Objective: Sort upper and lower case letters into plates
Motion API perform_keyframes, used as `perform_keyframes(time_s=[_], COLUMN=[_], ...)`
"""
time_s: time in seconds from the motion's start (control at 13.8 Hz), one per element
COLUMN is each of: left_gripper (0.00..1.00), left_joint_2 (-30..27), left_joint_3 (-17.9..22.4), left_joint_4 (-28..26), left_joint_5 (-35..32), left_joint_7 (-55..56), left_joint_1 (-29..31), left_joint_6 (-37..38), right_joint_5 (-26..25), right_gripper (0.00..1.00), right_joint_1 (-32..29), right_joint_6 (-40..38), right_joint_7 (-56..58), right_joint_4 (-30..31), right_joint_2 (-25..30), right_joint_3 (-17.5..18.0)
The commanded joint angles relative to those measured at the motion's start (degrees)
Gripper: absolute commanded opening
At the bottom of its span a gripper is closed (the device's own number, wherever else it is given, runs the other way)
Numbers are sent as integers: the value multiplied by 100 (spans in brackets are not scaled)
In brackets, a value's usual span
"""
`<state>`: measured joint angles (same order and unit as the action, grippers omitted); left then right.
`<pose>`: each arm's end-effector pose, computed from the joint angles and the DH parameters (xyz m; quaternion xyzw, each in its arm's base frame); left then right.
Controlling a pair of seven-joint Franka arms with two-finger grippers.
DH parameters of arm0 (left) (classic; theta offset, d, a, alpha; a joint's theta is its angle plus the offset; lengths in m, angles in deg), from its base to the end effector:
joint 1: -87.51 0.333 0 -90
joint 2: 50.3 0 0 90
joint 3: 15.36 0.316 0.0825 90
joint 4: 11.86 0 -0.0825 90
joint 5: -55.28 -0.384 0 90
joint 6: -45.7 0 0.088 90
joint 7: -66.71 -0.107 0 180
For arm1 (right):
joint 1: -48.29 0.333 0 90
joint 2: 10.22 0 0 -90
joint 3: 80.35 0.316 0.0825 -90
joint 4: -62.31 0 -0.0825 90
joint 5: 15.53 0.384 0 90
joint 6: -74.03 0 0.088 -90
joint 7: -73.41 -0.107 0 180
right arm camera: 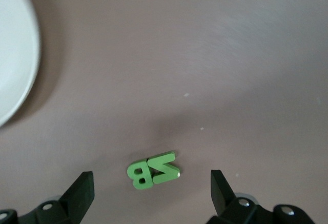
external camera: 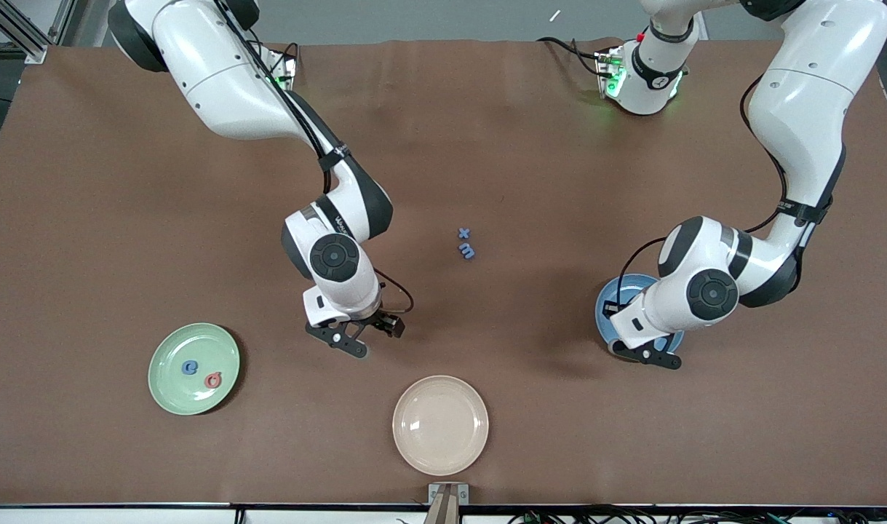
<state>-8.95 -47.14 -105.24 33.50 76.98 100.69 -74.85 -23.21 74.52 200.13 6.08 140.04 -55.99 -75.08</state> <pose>0.6552 -0.1547 0.2343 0.9887 -0.1351 -0.0647 0.0091 0.6435 0.3712 0.2500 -0.9580 0.2850 -0.0331 0.0041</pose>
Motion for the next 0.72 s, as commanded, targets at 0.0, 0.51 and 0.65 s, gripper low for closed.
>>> perform_keyframes(time_s=[0.0, 0.51, 0.65], left_gripper=[39, 100, 97], left_joint_2=[-180, -198, -93], left_joint_3=[119, 32, 23], left_joint_4=[-302, -206, 4], left_joint_5=[-264, -688, -513], left_joint_7=[124, 2420, 3372], left_joint_1=[-34, -954, -1403], left_joint_6=[49, 49, 40], right_joint_5=[73, 424, 433], right_gripper=[100, 100, 100], right_joint_1=[-39, -241, -267], right_joint_6=[178, 125, 125], right_joint_7=[-1750, -3321, -3295], right_joint_4=[93, 84, 93], right_joint_2=[33, 42, 16], right_joint_3=[-8, -8, -9])
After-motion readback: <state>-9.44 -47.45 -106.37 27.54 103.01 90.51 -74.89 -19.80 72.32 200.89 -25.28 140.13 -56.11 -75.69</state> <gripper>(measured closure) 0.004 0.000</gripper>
